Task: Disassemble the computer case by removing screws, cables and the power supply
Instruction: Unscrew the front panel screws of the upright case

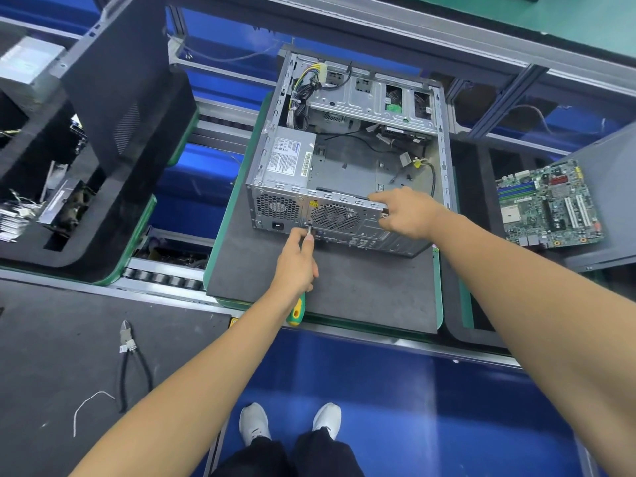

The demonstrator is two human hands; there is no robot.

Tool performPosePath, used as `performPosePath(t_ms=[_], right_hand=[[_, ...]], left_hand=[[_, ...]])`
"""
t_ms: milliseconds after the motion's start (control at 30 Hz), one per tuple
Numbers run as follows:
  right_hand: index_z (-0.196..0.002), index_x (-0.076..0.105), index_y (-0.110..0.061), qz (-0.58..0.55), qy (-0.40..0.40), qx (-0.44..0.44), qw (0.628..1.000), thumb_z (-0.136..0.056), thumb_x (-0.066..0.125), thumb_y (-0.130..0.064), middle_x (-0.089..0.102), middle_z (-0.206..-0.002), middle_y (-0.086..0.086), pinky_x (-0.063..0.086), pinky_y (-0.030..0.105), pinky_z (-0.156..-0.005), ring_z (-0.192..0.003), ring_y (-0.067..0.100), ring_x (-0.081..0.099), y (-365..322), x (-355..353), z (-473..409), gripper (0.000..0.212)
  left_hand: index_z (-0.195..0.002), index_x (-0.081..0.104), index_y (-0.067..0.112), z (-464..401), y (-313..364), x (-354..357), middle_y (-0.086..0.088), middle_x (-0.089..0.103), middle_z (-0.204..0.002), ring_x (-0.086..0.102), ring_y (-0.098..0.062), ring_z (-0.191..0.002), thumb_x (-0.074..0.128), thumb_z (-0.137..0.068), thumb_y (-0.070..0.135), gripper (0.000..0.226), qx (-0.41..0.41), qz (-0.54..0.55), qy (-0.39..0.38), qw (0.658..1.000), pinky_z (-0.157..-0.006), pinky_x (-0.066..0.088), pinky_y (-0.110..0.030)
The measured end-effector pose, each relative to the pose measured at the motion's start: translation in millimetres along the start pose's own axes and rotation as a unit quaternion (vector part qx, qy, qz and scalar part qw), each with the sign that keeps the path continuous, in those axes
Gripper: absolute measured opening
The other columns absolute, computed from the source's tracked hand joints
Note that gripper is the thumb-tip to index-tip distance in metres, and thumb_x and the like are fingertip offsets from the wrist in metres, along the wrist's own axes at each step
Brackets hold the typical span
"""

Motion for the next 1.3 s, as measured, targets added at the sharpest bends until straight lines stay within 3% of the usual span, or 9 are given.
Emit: performPosePath(t_ms=[67, 200, 467, 600, 700, 800, 967, 1067, 1300], right_hand=[[-0.15, 0.044, -0.032, 0.004, -0.002, -0.002, 1.0, -0.091, 0.059, -0.027, 0.066, -0.084, -0.004, 0.034, 0.033, -0.065, -0.088, 0.023, 0.052, 1, 0, 0, 0.061], [-0.149, 0.045, -0.033, 0.001, -0.002, -0.003, 1.0, -0.091, 0.058, -0.026, 0.057, -0.07, -0.012, 0.029, 0.025, -0.056, -0.087, 0.023, 0.052, 0, -1, 0, 0.06], [-0.149, 0.045, -0.033, 0.006, -0.003, -0.001, 1.0, -0.091, 0.059, -0.027, 0.061, -0.077, -0.009, 0.034, 0.033, -0.062, -0.085, 0.023, 0.053, -2, -1, 1, 0.059], [-0.149, 0.045, -0.033, 0.007, -0.005, -0.002, 1.0, -0.091, 0.058, -0.027, 0.063, -0.08, -0.009, 0.033, 0.03, -0.059, -0.081, 0.02, 0.053, -1, -1, 1, 0.06], [-0.149, 0.045, -0.032, 0.005, -0.004, 0.0, 1.0, -0.091, 0.059, -0.026, 0.055, -0.071, -0.015, 0.03, 0.026, -0.057, -0.081, 0.021, 0.053, -1, -1, 1, 0.061], [-0.15, 0.044, -0.032, 0.003, -0.003, 0.0, 1.0, -0.091, 0.059, -0.025, 0.056, -0.075, -0.011, 0.032, 0.032, -0.064, -0.086, 0.021, 0.052, -1, -1, 1, 0.061], [-0.15, 0.045, -0.031, -0.002, -0.001, 0.002, 1.0, -0.092, 0.059, -0.025, 0.063, -0.08, -0.012, 0.03, 0.027, -0.058, -0.082, 0.017, 0.05, 0, -1, 2, 0.061], [-0.15, 0.044, -0.032, -0.001, -0.002, 0.009, 1.0, -0.091, 0.059, -0.026, 0.058, -0.072, -0.013, 0.029, 0.023, -0.056, -0.076, 0.016, 0.053, 1, 0, 2, 0.061], [-0.15, 0.044, -0.034, 0.0, 0.005, 0.014, 1.0, -0.09, 0.059, -0.029, 0.072, -0.094, 0.005, 0.037, 0.034, -0.067, -0.091, 0.026, 0.059, 5, 3, -1, 0.062]], left_hand=[[-0.106, 0.048, 0.024, -1, -1, 0, -0.009, 0.052, -0.057, 0.035, -0.013, -0.04, 0.034, -0.11, 0.04, 0.022, -0.002, -0.006, 0.004, 1.0, -0.04, 0.034, -0.024], [-0.106, 0.049, 0.024, -1, -1, -2, -0.009, 0.051, -0.056, 0.034, -0.012, -0.039, 0.034, -0.111, 0.04, 0.022, -0.002, 0.002, 0.004, 1.0, -0.04, 0.033, -0.024], [-0.113, 0.051, 0.027, -1, 2, -5, -0.01, 0.055, -0.062, 0.038, -0.012, -0.044, 0.034, -0.111, 0.039, 0.021, -0.005, -0.012, -0.01, 1.0, -0.041, 0.037, -0.024], [-0.116, 0.051, 0.026, -1, 4, -7, -0.012, 0.055, -0.064, 0.039, -0.014, -0.046, 0.035, -0.111, 0.039, 0.021, 0.005, -0.019, -0.009, 1.0, -0.042, 0.036, -0.026], [-0.115, 0.051, 0.029, -2, 6, -9, -0.009, 0.058, -0.062, 0.044, -0.014, -0.044, 0.035, -0.11, 0.039, 0.02, 0.022, -0.056, 0.005, 0.998, -0.044, 0.038, -0.028], [-0.114, 0.051, 0.032, -5, 7, -11, -0.007, 0.061, -0.061, 0.047, -0.011, -0.042, 0.035, -0.11, 0.04, 0.019, 0.028, -0.082, 0.011, 0.996, -0.047, 0.041, -0.028], [-0.113, 0.049, 0.029, -10, 1, -10, -0.009, 0.058, -0.062, 0.036, -0.013, -0.039, 0.039, -0.11, 0.039, 0.014, -0.011, -0.009, -0.007, 1.0, -0.04, 0.034, -0.023], [-0.11, 0.043, 0.021, -9, -1, -12, -0.007, 0.051, -0.063, 0.031, -0.011, -0.037, 0.046, -0.107, 0.041, 0.021, -0.023, 0.02, 0.005, 1.0, -0.038, 0.028, -0.022], [-0.104, 0.032, 0.016, -5, -8, -15, -0.017, 0.05, -0.092, 0.042, -0.014, -0.048, 0.065, -0.095, 0.006, 0.036, -0.101, 0.032, -0.012, 0.994, -0.038, 0.035, -0.025]])
Point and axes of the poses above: each hand's wrist, its own z-axis away from the middle knuckle, its own x-axis out of the palm, y = z × x, the point moved 8 cm from there along -z, towards the middle knuckle
